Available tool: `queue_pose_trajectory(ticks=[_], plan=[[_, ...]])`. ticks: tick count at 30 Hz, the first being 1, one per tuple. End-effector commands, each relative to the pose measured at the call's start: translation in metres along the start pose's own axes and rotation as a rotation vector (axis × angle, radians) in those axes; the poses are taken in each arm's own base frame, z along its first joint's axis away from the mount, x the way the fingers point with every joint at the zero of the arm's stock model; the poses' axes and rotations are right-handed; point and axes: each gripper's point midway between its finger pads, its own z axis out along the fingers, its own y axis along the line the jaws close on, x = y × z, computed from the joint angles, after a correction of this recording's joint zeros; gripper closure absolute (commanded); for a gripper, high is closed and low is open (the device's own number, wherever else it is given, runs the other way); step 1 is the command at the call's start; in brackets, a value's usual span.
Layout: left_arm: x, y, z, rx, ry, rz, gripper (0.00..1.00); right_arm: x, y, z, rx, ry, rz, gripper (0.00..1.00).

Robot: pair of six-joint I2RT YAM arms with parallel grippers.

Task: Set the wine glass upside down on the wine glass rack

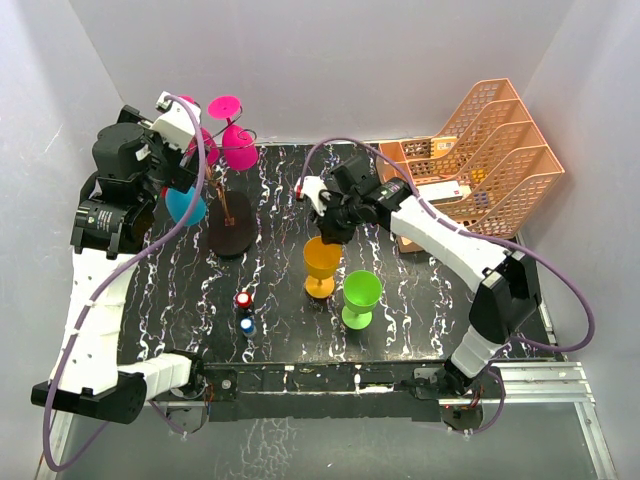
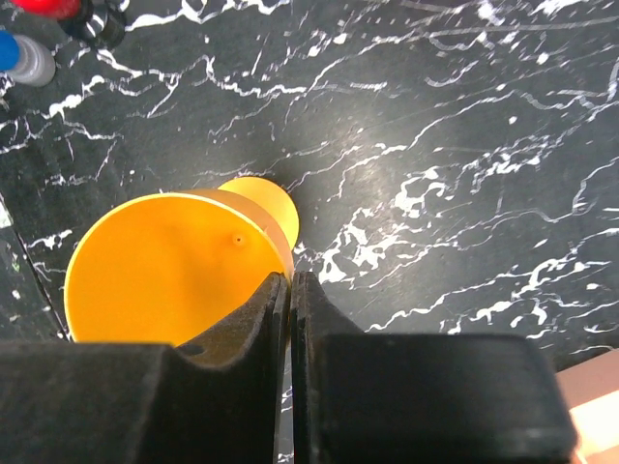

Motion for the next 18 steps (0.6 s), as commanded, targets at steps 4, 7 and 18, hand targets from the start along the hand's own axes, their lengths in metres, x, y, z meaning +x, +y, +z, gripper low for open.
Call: queue_pose_trajectory(ticks=[4,7,18], plan=[[-0.035,-0.001,-0.012,0.044,-0.133,-0.183,0.03,-0.075,-0.029,-0.052,0.104,-0.215,-0.067,0.92],[-0.050,-0.013,-0.016,0.125,-0.190,-0.239,0.03,-0.098,-0.051,-0.086,0.135,-0.325,-0.016,0.92],[-0.117,-0.078,-0.024,0.573,-0.364,-0.514,0.08,-0.142,-0.111,-0.249,0.530,-0.761,0.115,0.92]])
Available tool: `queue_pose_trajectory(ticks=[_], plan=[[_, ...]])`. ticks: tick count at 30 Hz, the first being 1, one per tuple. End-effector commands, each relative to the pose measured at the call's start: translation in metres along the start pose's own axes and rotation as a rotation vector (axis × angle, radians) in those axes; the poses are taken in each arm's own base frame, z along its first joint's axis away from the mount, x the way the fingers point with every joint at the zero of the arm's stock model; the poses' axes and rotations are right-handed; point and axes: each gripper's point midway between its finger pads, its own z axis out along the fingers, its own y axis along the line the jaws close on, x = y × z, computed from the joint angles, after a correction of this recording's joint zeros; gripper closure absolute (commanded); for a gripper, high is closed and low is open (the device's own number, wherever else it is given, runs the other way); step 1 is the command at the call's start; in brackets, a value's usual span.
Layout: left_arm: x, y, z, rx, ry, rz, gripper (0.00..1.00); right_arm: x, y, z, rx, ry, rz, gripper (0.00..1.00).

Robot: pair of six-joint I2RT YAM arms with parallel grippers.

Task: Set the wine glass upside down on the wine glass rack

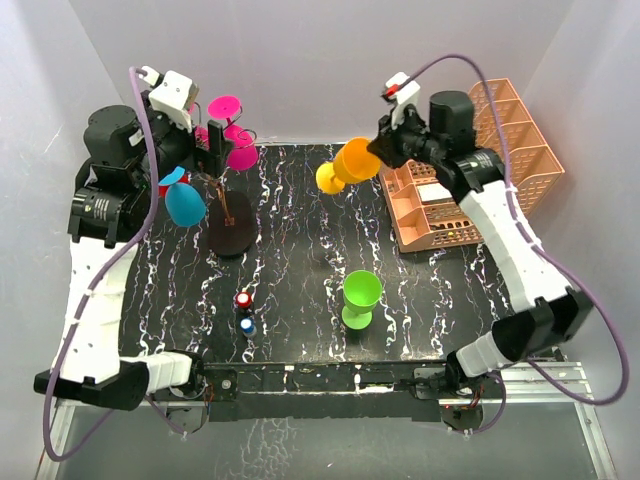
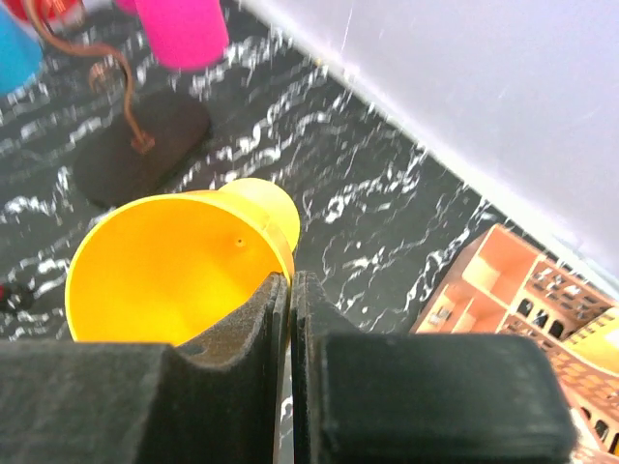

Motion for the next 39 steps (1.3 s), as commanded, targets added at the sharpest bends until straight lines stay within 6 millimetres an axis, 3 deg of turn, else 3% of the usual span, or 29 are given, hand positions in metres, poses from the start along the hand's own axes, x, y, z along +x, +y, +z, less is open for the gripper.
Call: queue_pose_trajectory(ticks=[1,6,13,19,27,31,39], plan=[[-0.026,-0.041,0.011,0.230,-0.088,-0.172,0.09,-0.096,0.000,-0.058,0.109,-0.309,-0.017,0.92],[-0.037,-0.070,0.025,0.389,-0.095,-0.316,0.15,-0.113,-0.007,-0.084,0.163,-0.366,0.034,0.92],[-0.031,-0.099,0.042,0.518,-0.057,-0.515,0.22,-0.124,0.009,-0.101,0.040,-0.418,0.122,0.92],[-0.011,-0.120,0.062,0.596,0.009,-0.631,0.26,-0.129,0.031,-0.101,-0.110,-0.430,0.130,0.92],[0.005,-0.132,0.073,0.613,0.049,-0.682,0.36,-0.130,0.039,-0.100,-0.171,-0.429,0.123,0.92],[0.016,-0.138,0.079,0.617,0.083,-0.704,0.43,-0.129,0.042,-0.098,-0.194,-0.424,0.123,0.92],[0.018,-0.146,0.079,0.653,0.104,-0.743,0.65,-0.126,0.038,-0.093,-0.188,-0.420,0.122,0.92]])
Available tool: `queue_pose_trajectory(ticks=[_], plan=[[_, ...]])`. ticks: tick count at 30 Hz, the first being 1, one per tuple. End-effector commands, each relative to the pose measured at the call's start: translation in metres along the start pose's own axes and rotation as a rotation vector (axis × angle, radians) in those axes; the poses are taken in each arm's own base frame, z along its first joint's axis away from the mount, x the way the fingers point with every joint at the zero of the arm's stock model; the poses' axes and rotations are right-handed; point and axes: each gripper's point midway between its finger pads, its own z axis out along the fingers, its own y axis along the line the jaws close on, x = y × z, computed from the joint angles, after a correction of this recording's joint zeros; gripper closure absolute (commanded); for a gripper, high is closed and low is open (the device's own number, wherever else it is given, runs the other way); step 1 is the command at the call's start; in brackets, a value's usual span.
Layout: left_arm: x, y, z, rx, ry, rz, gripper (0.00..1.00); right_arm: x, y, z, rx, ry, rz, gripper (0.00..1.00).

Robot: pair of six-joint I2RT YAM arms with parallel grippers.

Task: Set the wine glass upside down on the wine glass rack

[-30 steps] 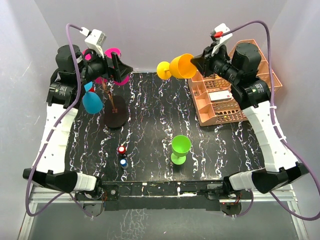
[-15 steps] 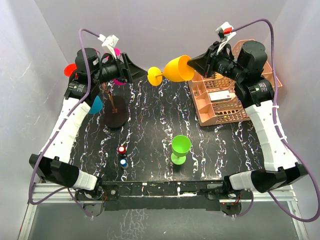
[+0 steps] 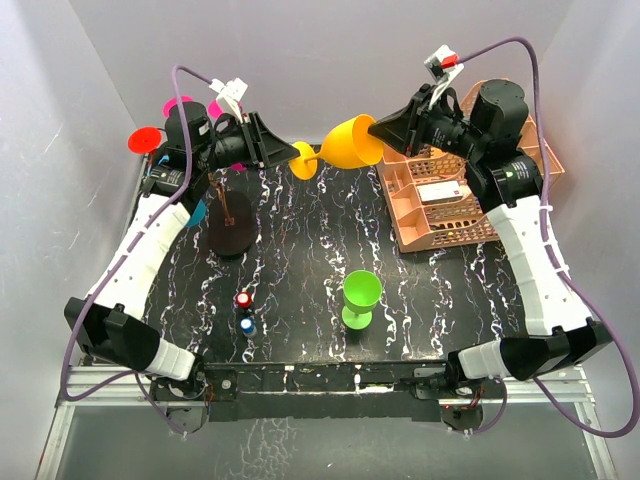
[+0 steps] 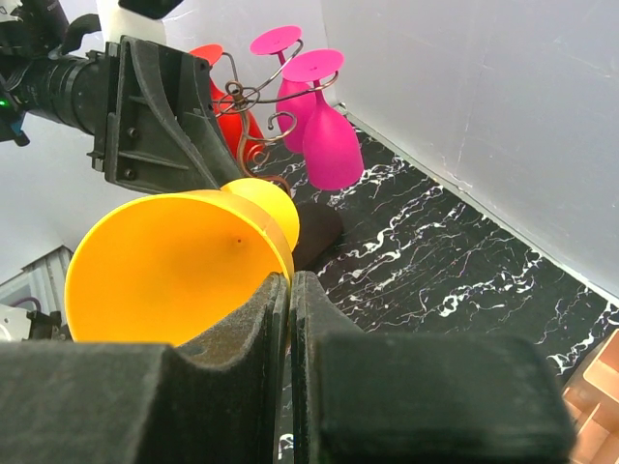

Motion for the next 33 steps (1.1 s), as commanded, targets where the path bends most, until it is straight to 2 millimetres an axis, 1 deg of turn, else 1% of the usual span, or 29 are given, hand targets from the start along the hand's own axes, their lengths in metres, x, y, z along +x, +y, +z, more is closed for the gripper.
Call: queue_pose_trajectory(ticks=[1,10,15,23,29,30,33], plan=[[-0.002,-0.015,-0.001,0.054,-0.003,0.000,0.66,-0.029,0.006,-0.003,-0.017,-0.084,-0.074,0.92],[0.004,-0.009,-0.001,0.025,0.012,-0.034,0.66,-0.028,0.005,0.000,-0.019,-0.083,-0.071,0.92],[0.004,-0.009,-0.001,0.023,0.015,-0.040,0.69,-0.028,0.004,0.001,-0.020,-0.081,-0.068,0.92],[0.008,-0.003,0.001,-0.002,0.026,-0.057,0.74,-0.028,0.004,0.001,-0.021,-0.082,-0.072,0.92],[0.009,-0.003,0.002,0.004,0.030,-0.064,0.83,-0.024,0.005,0.004,-0.039,-0.076,-0.064,0.93],[0.009,-0.002,0.002,0.003,0.029,-0.065,0.86,-0.024,0.005,0.004,-0.041,-0.075,-0.065,0.92],[0.007,-0.003,0.001,0.004,0.022,-0.057,1.00,-0.019,0.004,0.004,-0.040,-0.071,-0.062,0.92]])
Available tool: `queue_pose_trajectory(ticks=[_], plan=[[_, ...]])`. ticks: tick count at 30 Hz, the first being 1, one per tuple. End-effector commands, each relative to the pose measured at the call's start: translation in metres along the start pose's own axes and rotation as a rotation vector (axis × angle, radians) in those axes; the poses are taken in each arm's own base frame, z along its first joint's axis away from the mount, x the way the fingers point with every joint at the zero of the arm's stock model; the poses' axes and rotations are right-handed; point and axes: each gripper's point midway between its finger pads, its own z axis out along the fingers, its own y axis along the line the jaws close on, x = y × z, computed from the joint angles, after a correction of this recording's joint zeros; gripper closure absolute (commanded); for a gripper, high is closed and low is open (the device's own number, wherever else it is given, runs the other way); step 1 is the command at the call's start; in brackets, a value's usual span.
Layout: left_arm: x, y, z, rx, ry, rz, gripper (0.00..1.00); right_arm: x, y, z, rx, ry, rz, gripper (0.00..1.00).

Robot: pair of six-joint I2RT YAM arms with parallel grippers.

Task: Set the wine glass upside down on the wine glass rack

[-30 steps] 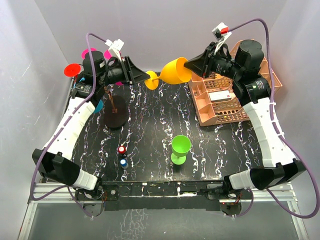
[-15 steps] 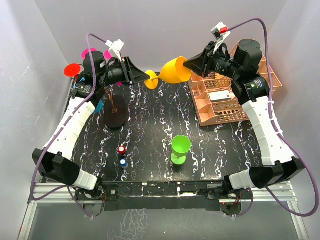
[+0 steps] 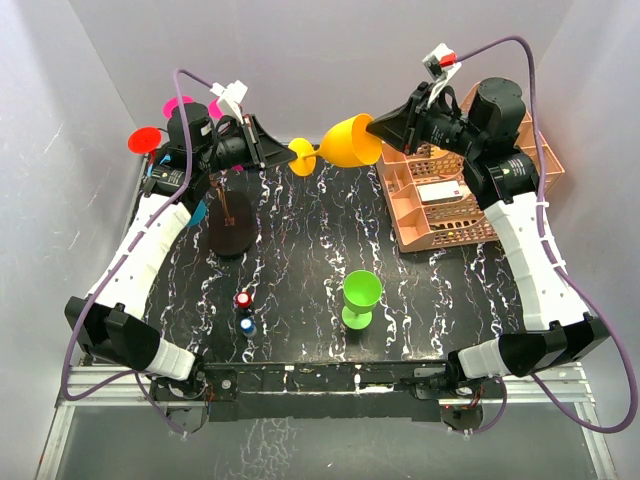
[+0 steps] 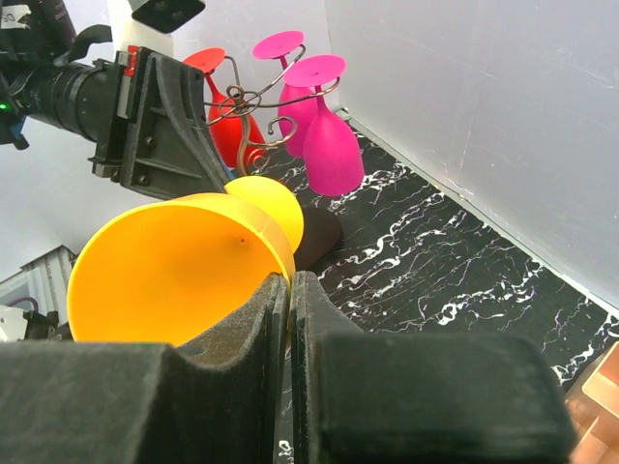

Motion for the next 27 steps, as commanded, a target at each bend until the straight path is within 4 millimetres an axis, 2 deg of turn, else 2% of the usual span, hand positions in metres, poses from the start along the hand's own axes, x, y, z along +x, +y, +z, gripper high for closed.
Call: queue_pose_trajectory(ticks=[1,4,8,11,16,18,22,27], plan=[[-0.001,-0.006,-0.001,0.019,-0.005,0.018,1.00,-0.019,0.006,-0.002,-0.023,-0.063,-0.056,0.92],[-0.005,-0.008,-0.003,0.013,-0.013,0.046,1.00,-0.014,0.005,-0.003,-0.014,-0.057,-0.063,0.85],[-0.014,-0.012,-0.012,-0.010,-0.041,0.106,1.00,-0.011,0.003,-0.008,0.003,-0.047,-0.095,0.58],[-0.025,-0.006,-0.022,-0.087,-0.074,0.185,1.00,-0.009,-0.002,-0.014,0.042,-0.034,-0.124,0.38],[-0.051,0.005,-0.048,-0.245,-0.141,0.360,1.00,-0.013,-0.013,-0.029,0.123,-0.018,-0.182,0.18],[-0.062,0.011,-0.058,-0.321,-0.158,0.455,1.00,-0.012,-0.018,-0.033,0.155,-0.009,-0.206,0.14],[-0.070,0.015,-0.071,-0.393,-0.142,0.615,1.00,-0.008,-0.034,-0.037,0.234,0.011,-0.222,0.09],[-0.075,0.020,-0.081,-0.489,-0.088,0.838,1.00,0.016,-0.068,-0.034,0.348,0.054,-0.226,0.09]])
